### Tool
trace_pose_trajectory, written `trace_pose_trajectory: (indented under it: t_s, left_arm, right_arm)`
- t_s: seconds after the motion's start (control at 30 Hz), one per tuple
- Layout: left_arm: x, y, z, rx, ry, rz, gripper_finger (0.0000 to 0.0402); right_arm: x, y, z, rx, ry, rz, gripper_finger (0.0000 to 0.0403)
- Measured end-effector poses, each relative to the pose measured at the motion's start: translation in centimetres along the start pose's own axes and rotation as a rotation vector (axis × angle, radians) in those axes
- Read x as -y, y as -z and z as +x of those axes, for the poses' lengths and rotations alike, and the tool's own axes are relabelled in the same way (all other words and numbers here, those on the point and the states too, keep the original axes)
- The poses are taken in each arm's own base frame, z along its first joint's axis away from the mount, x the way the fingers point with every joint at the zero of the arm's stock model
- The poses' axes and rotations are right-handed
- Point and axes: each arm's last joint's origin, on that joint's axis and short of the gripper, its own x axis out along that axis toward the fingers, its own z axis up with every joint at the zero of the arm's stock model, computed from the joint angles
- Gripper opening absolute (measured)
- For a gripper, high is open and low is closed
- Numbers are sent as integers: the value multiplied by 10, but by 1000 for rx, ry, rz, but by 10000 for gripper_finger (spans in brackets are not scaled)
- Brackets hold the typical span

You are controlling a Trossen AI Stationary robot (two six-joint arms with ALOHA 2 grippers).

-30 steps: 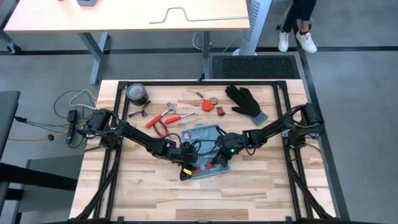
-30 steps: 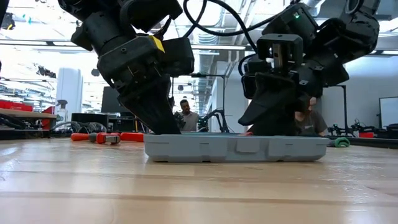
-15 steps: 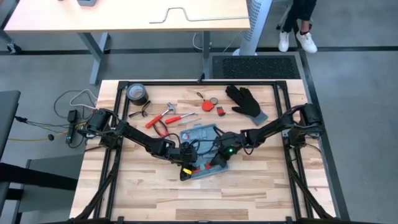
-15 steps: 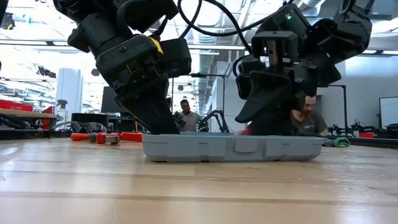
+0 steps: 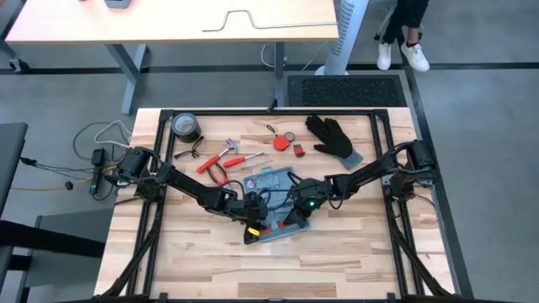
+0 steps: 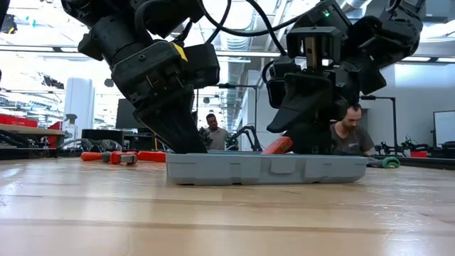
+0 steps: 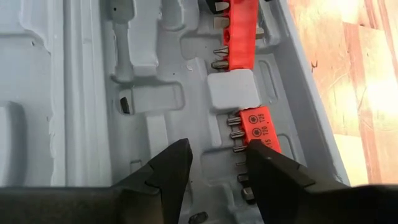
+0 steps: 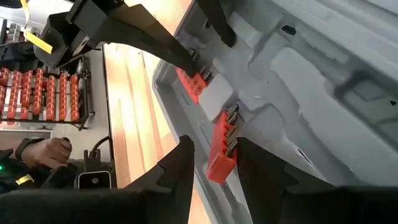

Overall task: Prefit tool cases
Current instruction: Remove the right orange screwdriver bits from the gray prefit tool case

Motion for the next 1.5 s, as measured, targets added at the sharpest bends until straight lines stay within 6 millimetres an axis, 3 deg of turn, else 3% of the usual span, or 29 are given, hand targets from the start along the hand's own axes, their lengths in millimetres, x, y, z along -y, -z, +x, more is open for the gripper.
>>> trace_pose_trajectory:
  t_s: [0.73, 1.5]
  left_arm:
    - [-1, -1, 0, 10, -21, 5, 159]
    - [-1, -1, 0, 14, -37, -2, 159]
  right_arm:
    - [-5, 14, 4, -49, 39, 7, 118]
    - [-3, 5, 2, 22, 28, 44, 118]
